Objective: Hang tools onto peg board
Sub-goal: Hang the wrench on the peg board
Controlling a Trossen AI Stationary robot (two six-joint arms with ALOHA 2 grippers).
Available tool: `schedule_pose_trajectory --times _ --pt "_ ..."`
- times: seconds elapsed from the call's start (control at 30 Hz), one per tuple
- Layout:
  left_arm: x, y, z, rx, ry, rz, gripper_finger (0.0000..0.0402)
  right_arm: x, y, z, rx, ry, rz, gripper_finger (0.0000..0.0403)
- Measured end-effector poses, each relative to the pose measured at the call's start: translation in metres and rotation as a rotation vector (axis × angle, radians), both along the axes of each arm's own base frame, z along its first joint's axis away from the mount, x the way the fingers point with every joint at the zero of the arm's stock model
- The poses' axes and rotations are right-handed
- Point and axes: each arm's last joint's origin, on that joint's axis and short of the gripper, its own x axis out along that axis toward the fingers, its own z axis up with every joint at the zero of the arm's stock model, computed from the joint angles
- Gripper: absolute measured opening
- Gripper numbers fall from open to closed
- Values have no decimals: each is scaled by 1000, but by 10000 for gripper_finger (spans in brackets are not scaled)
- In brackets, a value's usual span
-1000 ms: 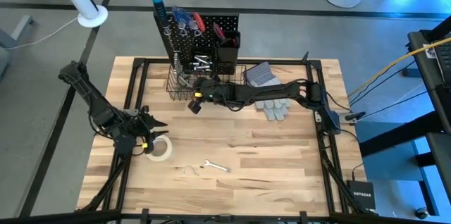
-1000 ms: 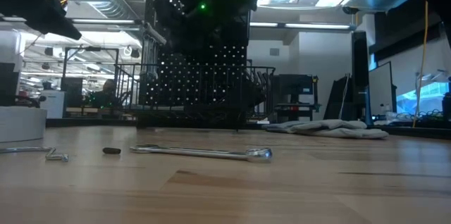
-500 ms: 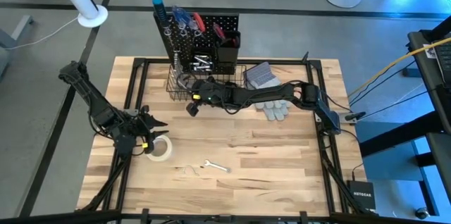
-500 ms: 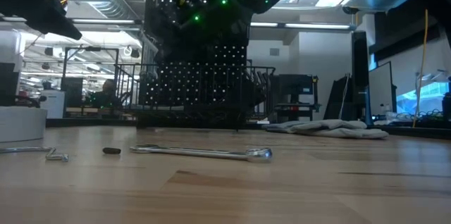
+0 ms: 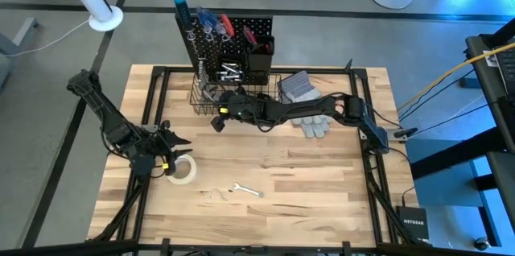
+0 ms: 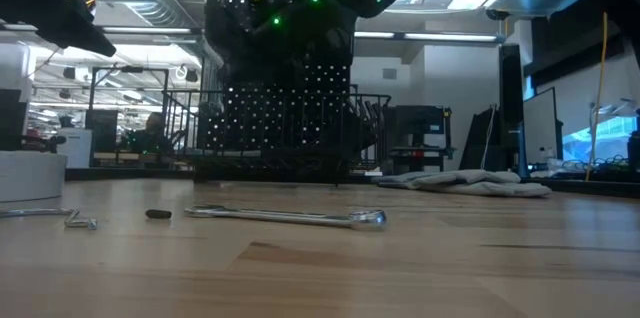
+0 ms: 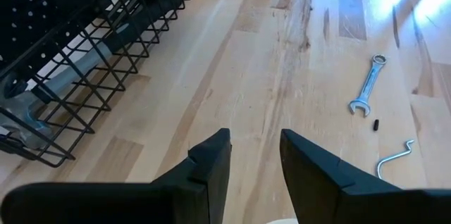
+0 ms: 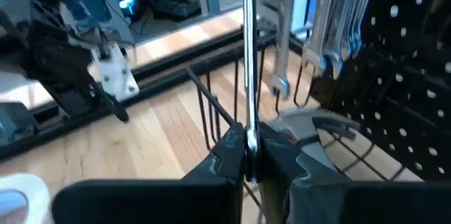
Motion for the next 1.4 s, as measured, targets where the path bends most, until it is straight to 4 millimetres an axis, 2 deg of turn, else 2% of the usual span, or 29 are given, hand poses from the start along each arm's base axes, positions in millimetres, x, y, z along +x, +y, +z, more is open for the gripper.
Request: schedule_pose_trajectory --times 0.73,0.9,1.17,1.4 --pt "0 0 0 -5 -2 3 116 -4 -6 -5 -6 51 -92 29" --pt "0 0 0 -6 -2 4 116 -4 -7 -5 -19 58 -120 52" --pt "0 0 0 -7 -2 4 116 -6 -7 -5 -42 95 -110 122" --pt "0 0 0 -7 -2 4 116 -17 8 18 -80 156 -27 142"
